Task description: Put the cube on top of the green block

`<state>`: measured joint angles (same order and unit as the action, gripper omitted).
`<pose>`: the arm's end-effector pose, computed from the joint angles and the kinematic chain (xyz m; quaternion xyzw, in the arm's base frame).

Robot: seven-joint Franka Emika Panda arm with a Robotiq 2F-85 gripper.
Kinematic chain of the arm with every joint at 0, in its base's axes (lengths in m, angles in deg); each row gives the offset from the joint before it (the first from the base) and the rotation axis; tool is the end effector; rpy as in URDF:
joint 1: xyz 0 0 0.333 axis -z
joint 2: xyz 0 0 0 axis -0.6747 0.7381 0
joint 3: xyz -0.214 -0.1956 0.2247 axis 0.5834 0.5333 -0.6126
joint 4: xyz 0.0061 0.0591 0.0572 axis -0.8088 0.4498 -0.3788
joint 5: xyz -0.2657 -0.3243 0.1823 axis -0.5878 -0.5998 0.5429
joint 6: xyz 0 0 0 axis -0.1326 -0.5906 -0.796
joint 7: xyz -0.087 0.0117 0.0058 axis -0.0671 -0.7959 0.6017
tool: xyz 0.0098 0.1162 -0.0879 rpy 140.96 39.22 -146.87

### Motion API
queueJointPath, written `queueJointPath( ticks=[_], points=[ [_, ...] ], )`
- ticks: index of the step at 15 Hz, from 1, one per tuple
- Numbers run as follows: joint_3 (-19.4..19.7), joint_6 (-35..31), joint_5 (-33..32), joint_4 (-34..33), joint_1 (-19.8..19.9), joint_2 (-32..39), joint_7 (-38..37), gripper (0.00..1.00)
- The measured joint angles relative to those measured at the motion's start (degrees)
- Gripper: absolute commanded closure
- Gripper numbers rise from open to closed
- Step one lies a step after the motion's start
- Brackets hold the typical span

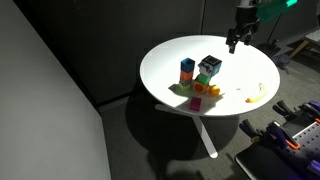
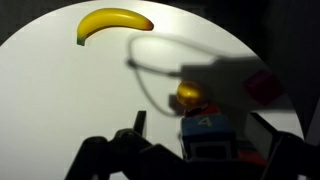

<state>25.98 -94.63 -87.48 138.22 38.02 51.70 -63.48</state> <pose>0.5395 0.0605 0.3068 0.9976 0.0375 -0.0391 0.0435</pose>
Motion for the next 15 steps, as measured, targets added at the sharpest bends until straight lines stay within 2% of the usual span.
queueJointPath(
  ticks=[8, 15],
  points=[
    [0.0, 0.0, 2.5, 2.6, 0.1, -5.1, 0.4, 0.0],
    [-0.1, 0.0, 3.1, 3.0, 0.1, -5.7, 1.4, 0.0]
  ],
)
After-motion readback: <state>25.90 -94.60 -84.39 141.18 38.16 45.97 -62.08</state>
